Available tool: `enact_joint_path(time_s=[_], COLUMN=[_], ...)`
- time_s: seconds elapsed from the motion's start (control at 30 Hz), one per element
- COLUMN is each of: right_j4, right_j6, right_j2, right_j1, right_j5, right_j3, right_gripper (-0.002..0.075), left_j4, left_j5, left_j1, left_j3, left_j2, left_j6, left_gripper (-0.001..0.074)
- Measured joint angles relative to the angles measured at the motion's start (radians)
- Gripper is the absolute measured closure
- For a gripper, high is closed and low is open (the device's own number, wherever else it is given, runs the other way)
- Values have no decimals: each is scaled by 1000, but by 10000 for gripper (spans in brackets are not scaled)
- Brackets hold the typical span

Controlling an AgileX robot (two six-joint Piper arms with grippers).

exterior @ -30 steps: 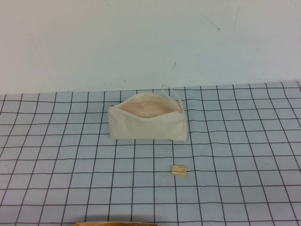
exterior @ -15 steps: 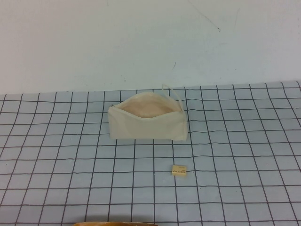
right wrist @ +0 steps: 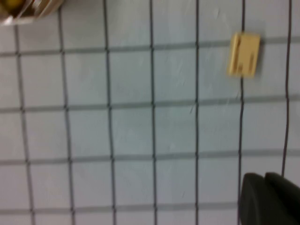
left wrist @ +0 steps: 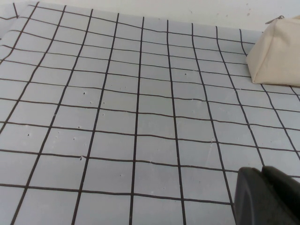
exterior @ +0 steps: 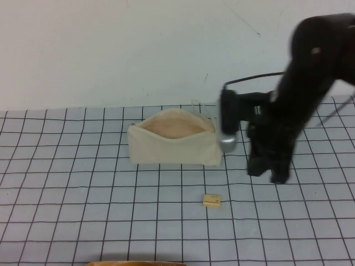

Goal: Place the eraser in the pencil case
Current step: Pick up the eraser from the table

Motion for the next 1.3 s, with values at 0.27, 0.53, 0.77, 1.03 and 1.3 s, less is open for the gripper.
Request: enact_joint_path(time_s=[0.27,0.53,0.77,1.03,1.3], right_j4=[1,44,11,-26,-26], right_j6=[25,25,32,106,159], right_j2=[249,352,405,440,440], right_j1=[82,86,86,86,86], right_j5=[-5,-36,-113,-173,-109], right_j3=[-198,-213,-213,-213,-215], right_gripper=[717,356,224,310,529], left_j4=[0,0,-13,-17,-19], left_j5=[0,0,0,0,0], left_j1=[0,0,0,0,0], left_j3=[0,0,0,0,0], left_j2=[0,0,0,0,0], left_j6=[0,0,0,0,0], left_gripper=[737,737,737,737,737])
